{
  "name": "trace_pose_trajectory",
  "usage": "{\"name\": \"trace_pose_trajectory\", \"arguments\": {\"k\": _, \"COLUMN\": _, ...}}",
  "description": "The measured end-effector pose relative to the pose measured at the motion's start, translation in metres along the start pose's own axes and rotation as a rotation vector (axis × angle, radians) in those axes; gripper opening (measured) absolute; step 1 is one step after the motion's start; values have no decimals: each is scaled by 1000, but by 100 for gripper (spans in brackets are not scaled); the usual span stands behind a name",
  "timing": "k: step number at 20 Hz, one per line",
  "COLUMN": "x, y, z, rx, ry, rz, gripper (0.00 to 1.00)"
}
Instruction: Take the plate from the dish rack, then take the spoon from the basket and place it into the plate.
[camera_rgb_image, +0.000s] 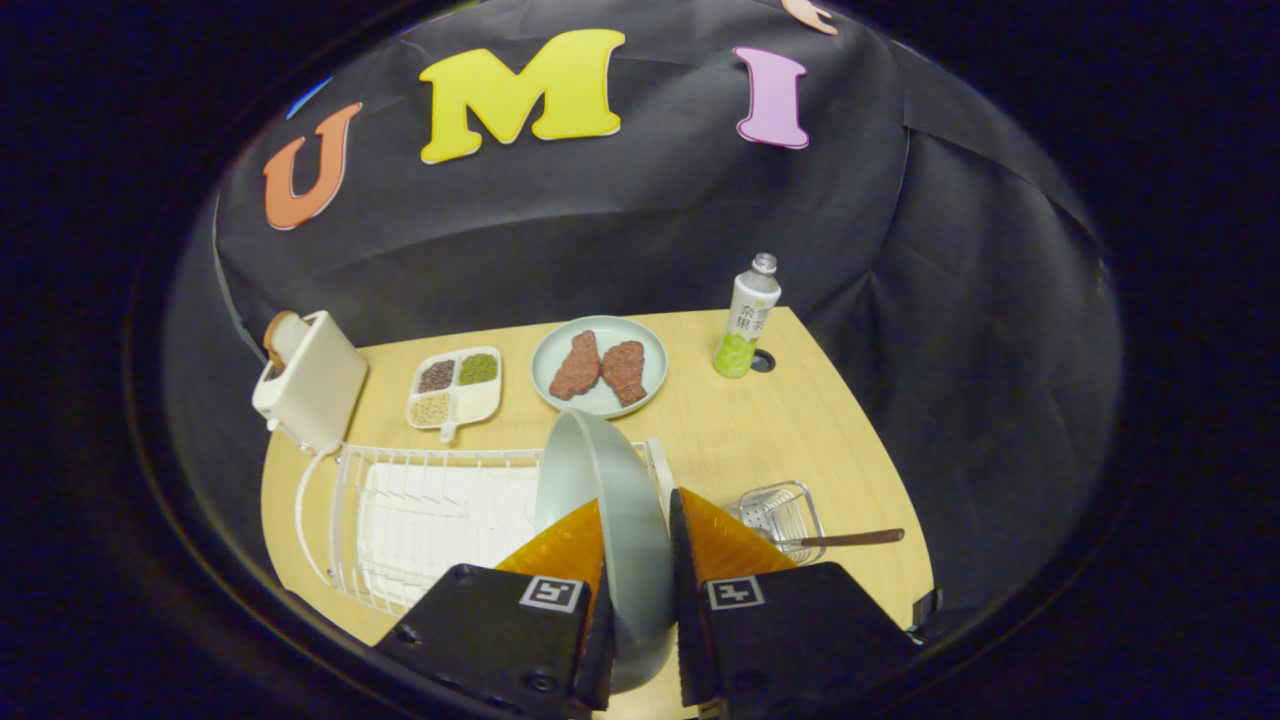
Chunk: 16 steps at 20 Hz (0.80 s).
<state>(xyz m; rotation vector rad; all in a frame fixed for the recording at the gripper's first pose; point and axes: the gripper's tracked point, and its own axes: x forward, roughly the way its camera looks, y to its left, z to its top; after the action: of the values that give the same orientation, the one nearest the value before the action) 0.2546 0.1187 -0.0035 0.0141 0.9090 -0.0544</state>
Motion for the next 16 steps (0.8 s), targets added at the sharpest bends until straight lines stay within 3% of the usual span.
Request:
{"name": "trace_pose_trajectory", "arguments": {"k": 5, "x": -48, "y": 16, "z": -52, "rx": 36, "ry": -25, "rz": 243, "gripper": 31}}
{"name": "trace_pose_trajectory", "arguments": {"k": 9, "x": -49, "y": 4, "z": -126, "rx": 36, "ry": -2, "rz": 328, "gripper": 31}}
{"name": "trace_pose_trajectory", "arguments": {"k": 16, "x": -9, "y": -12, "z": -234, "rx": 179, "ry": 93, "rz": 452, "gripper": 31}}
